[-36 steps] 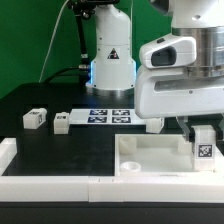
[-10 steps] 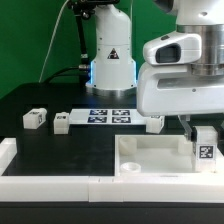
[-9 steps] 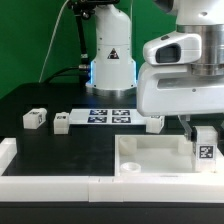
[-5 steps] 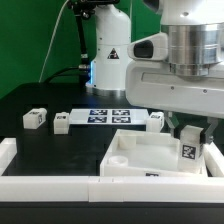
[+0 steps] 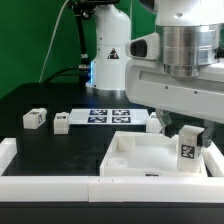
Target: Assemble one leg
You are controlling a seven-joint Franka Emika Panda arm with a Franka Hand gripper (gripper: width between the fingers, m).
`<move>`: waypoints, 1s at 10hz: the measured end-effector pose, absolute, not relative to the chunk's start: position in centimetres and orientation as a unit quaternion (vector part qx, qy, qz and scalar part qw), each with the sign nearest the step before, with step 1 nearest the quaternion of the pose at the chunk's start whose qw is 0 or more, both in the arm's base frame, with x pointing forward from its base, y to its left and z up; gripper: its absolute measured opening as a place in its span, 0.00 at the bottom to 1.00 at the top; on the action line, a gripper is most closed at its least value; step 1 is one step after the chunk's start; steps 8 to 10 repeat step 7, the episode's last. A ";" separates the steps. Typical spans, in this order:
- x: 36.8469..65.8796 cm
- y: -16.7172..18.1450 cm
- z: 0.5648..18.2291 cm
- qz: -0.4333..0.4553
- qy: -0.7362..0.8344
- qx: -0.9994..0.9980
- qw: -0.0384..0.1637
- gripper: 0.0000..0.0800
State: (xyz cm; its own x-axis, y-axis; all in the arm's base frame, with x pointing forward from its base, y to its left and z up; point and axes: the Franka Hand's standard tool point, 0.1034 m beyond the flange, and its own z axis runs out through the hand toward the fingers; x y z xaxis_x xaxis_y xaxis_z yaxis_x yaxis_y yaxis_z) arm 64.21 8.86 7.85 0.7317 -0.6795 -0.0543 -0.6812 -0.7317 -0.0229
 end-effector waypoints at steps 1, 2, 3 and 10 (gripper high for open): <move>64.2 8.9 7.8 0.021 0.366 -0.930 0.021 0.72; 64.2 8.9 7.8 0.021 0.366 -0.930 0.021 0.78; 64.2 8.9 7.8 0.021 0.366 -0.930 0.021 0.78; 64.2 8.9 7.8 0.021 0.366 -0.930 0.021 0.81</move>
Offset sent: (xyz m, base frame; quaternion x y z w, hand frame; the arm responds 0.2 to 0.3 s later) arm 0.0000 0.0000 0.0000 0.0000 0.0000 0.0000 1.0000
